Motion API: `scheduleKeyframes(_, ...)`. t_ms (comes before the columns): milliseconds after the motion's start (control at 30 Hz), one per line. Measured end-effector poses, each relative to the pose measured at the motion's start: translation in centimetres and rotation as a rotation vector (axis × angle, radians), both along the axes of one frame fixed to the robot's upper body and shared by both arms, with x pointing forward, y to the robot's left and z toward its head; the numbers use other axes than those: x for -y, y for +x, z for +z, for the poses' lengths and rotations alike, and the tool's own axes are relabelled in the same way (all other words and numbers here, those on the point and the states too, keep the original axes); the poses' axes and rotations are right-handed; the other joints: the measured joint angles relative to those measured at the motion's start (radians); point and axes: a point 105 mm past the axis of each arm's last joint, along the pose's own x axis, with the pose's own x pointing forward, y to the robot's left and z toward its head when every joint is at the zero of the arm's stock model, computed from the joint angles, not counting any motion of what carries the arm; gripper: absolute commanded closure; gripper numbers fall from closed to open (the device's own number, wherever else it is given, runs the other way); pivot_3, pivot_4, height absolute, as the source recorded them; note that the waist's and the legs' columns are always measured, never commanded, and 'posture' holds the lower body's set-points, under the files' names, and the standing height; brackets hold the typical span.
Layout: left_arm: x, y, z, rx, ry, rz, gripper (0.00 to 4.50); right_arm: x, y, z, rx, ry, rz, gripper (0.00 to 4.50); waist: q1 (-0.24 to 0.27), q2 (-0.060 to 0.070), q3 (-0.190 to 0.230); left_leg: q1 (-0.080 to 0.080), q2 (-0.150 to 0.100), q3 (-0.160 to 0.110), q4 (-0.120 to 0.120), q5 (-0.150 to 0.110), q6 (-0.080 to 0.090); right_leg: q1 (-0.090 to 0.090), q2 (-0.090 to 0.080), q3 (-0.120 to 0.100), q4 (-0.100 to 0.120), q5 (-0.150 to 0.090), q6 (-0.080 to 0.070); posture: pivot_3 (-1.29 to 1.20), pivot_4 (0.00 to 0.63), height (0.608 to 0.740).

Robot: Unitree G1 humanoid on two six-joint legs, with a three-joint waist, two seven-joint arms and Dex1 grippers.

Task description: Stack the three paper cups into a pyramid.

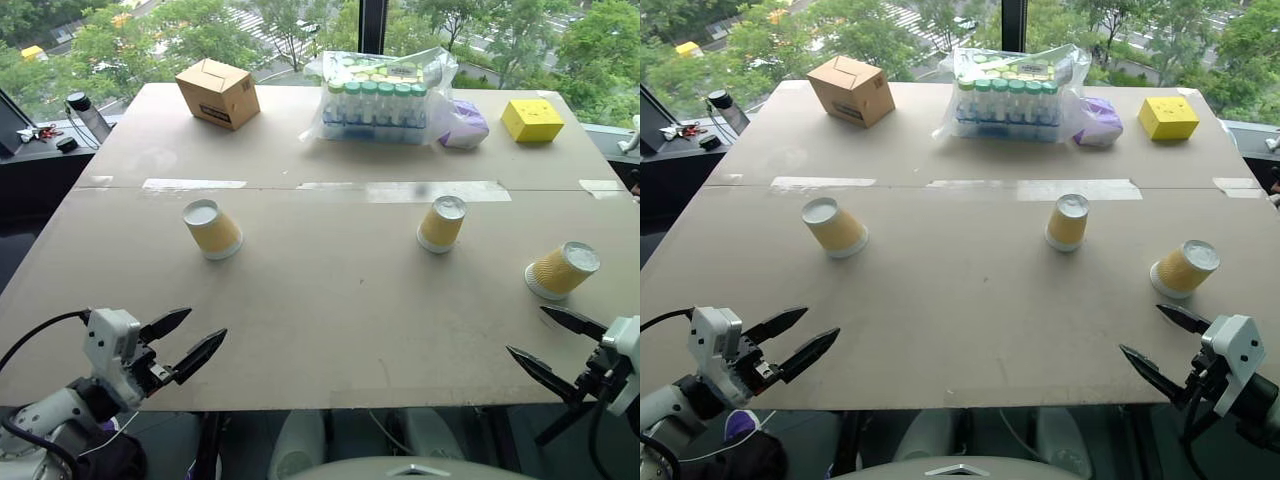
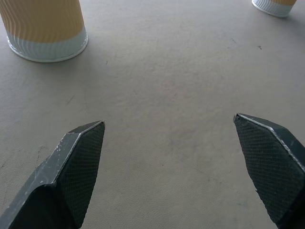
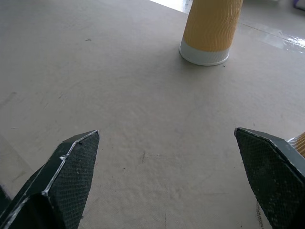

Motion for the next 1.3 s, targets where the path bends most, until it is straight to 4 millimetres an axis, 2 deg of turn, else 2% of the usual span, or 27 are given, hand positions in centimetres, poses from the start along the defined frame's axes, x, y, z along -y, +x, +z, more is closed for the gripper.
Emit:
scheduleKeyframes(133,0.6,0.6,0.5,0.018,-0.015,-0.019,0.05,-0.3,0.8,0.2,0.040,0.023,-0.029,0.00,0.000,-0.001,0.000,0.000,0.000,0.000,0.000,0.000,0.000,0.000,0.000,-0.001,0.001,0.000,0.000,0.00,0.150,0.740)
scheduleKeyframes(267,2.6,2.1,2.4,0.087,-0.060,-0.082,0.05,-2.6,2.0,1.0,0.094,0.075,0.013,0.00,0.000,0.000,-0.001,0.000,0.000,-0.001,0.000,0.000,0.000,0.000,0.000,0.000,0.001,0.000,0.000,0.00,0.150,0.740)
scheduleKeyframes(367,2.7,2.3,2.7,0.097,-0.065,-0.080,0.05,-3.3,2.1,1.6,0.109,0.093,0.036,0.00,-0.003,0.000,-0.001,0.000,0.000,0.000,0.000,0.000,0.000,0.000,0.000,0.000,0.001,0.000,0.000,0.00,0.150,0.740)
scheduleKeyframes(400,2.2,3.0,2.7,0.116,-0.070,-0.045,0.05,-6.2,2.2,2.3,0.097,0.111,0.226,0.00,-0.008,0.001,0.000,0.001,0.000,0.000,0.000,0.000,0.000,0.000,0.000,0.001,0.001,0.000,0.000,0.00,0.150,0.740)
scheduleKeyframes(467,2.0,3.5,3.1,0.141,-0.070,-0.031,0.05,-8.1,1.8,3.5,0.130,0.140,0.337,0.00,-0.005,0.002,0.001,0.001,0.000,-0.001,0.000,0.000,0.000,0.000,0.001,-0.001,0.001,0.000,0.000,0.00,0.150,0.740)
scheduleKeyframes(500,0.9,4.2,2.9,0.143,-0.067,0.022,0.05,-9.8,1.4,5.1,0.169,0.166,0.453,0.00,-0.004,0.003,0.001,0.002,0.000,-0.001,0.000,0.000,0.000,0.001,0.001,-0.001,0.002,0.000,0.000,0.00,0.150,0.740)
scheduleKeyframes(600,-1.1,5.1,3.0,0.154,-0.055,0.115,0.05,-10.9,0.9,6.5,0.198,0.191,0.548,0.00,0.003,-0.002,-0.001,0.001,0.000,-0.004,0.000,0.000,0.000,0.001,0.001,-0.003,0.001,0.000,0.000,0.00,0.150,0.740)
scheduleKeyframes(700,-2.9,6.2,3.8,0.169,-0.010,0.172,0.05,-11.2,0.8,6.2,0.178,0.216,0.567,0.00,0.012,-0.004,-0.002,-0.001,-0.001,-0.004,0.001,0.000,0.000,0.001,0.000,-0.005,0.000,0.000,0.000,0.00,0.150,0.740)
scheduleKeyframes(867,-4.2,8.2,6.0,0.226,0.041,0.208,0.05,-10.8,0.4,4.8,0.143,0.235,0.554,0.00,0.019,-0.004,-0.002,-0.001,-0.001,-0.005,0.001,0.000,0.000,0.001,0.000,-0.006,0.000,0.000,0.000,0.00,0.150,0.740)
scheduleKeyframes(967,-3.4,9.5,6.7,0.232,0.070,0.167,0.05,-10.5,0.1,4.3,0.141,0.236,0.552,0.00,0.020,-0.003,-0.001,-0.001,-0.001,-0.005,0.001,0.000,0.000,0.001,-0.001,-0.006,0.001,0.000,0.001,0.00,0.150,0.740)
scheduleKeyframes(1100,-2.3,11.1,6.2,0.197,0.073,0.125,0.05,-10.3,-0.1,4.2,0.164,0.244,0.544,0.00,0.019,-0.003,-0.001,-0.001,-0.001,-0.005,0.001,0.000,-0.001,0.001,0.000,-0.005,0.001,0.000,0.001,0.00,0.150,0.740)
scheduleKeyframes(1300,-2.5,13.1,6.2,0.184,0.088,0.135,0.05,-10.2,0.2,4.5,0.188,0.264,0.507,0.00,0.015,-0.003,-0.001,-0.001,-0.001,-0.004,0.001,0.001,-0.001,0.001,0.000,-0.005,0.002,0.000,0.001,0.00,0.150,0.740)
